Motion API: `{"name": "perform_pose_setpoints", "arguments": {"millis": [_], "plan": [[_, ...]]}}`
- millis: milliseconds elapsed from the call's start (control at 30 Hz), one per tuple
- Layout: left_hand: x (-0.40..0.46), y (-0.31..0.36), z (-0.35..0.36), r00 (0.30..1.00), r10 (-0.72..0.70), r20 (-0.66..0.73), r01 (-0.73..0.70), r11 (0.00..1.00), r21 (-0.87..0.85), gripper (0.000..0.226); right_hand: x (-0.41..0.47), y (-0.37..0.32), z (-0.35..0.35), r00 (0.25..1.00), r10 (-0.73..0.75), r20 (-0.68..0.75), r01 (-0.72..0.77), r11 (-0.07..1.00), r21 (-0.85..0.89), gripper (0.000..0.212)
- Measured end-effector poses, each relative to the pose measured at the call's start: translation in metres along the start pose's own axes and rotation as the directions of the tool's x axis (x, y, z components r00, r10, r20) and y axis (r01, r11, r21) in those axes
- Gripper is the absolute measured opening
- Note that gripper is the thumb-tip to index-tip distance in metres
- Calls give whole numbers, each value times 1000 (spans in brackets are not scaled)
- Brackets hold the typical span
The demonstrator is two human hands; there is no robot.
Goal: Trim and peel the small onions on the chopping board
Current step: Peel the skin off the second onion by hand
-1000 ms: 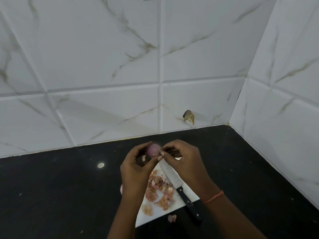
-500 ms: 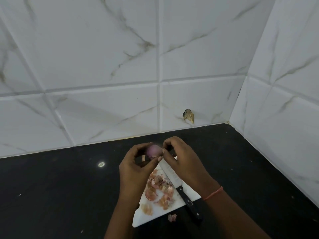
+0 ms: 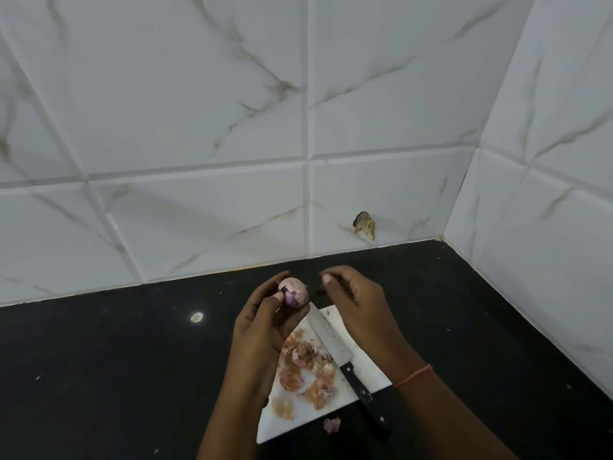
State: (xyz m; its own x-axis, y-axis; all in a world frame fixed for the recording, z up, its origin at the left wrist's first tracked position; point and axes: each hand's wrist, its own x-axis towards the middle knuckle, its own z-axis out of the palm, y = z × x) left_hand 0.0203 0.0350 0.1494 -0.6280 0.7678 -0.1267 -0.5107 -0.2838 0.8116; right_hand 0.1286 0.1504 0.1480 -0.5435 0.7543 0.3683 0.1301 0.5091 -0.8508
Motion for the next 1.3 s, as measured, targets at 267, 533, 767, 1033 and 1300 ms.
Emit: {"name": "perform_pose_setpoints", "arguments": {"millis": [267, 533, 767, 1033, 1300], "plan": [[1, 4, 5, 996, -81, 35, 83, 995, -48, 31, -2, -9, 6, 985, -145, 98, 139, 988, 71, 25], [2, -4, 6, 997, -54, 60, 54, 998, -10, 36, -5, -9, 12, 982, -190, 10, 190, 981, 48, 7], [3, -15, 15, 994, -93, -57, 83, 984, -156, 24, -12, -10, 17, 988, -153, -6, 153, 983, 98, 7], [10, -19, 24, 973, -191, -132, 147, 947, -287, 25, -21, -2, 23, 982, -140, 124, 127, 986, 106, 30], [7, -9, 38, 946, -303, -115, 243, 898, -367, 37, -25, -3, 23, 962, -3, 273, -53, 978, 199, 38]]}}
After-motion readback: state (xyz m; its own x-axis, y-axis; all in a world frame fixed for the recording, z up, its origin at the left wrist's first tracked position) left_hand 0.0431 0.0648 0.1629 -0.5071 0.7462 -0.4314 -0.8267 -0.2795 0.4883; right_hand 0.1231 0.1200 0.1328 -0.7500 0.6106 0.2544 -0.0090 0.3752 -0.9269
